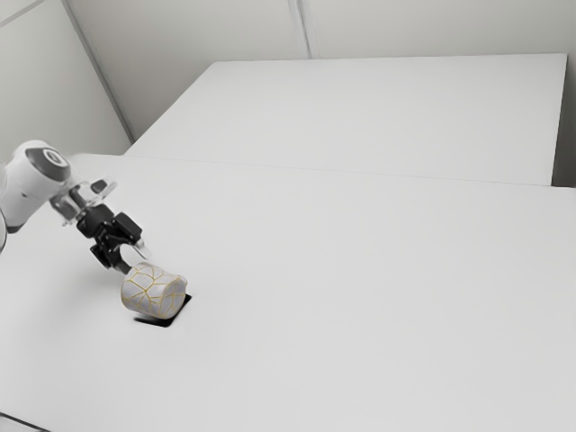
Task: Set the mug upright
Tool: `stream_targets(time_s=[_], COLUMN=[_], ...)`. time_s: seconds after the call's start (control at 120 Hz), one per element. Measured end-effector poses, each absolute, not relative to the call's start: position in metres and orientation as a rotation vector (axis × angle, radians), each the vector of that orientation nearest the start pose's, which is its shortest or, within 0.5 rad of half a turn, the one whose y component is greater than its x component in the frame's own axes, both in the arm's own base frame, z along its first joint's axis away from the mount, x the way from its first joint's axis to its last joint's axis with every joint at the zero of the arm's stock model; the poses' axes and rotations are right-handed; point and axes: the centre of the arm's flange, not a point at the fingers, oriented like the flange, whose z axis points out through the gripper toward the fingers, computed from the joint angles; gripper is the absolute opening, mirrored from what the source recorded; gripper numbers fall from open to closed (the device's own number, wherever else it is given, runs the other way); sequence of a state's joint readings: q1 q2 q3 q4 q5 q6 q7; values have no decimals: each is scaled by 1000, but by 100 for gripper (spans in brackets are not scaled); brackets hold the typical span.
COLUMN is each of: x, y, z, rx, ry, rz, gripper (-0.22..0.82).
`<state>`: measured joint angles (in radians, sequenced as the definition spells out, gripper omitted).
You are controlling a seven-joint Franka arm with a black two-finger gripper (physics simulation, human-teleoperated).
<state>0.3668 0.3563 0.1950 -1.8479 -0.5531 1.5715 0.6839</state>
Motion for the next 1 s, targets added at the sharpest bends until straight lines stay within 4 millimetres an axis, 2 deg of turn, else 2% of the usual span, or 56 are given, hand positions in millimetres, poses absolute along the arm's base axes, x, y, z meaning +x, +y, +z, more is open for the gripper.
stream_targets(time_s=[0.242, 0.725, 0.9, 1.0], x=[492, 483, 478, 477], y=[254, 235, 230, 228], z=[302, 294, 293, 294], rx=[2314, 2171, 2143, 2137], ry=[159, 191, 201, 200], rz=[-260, -241, -236, -232], gripper=[60, 60, 51, 39])
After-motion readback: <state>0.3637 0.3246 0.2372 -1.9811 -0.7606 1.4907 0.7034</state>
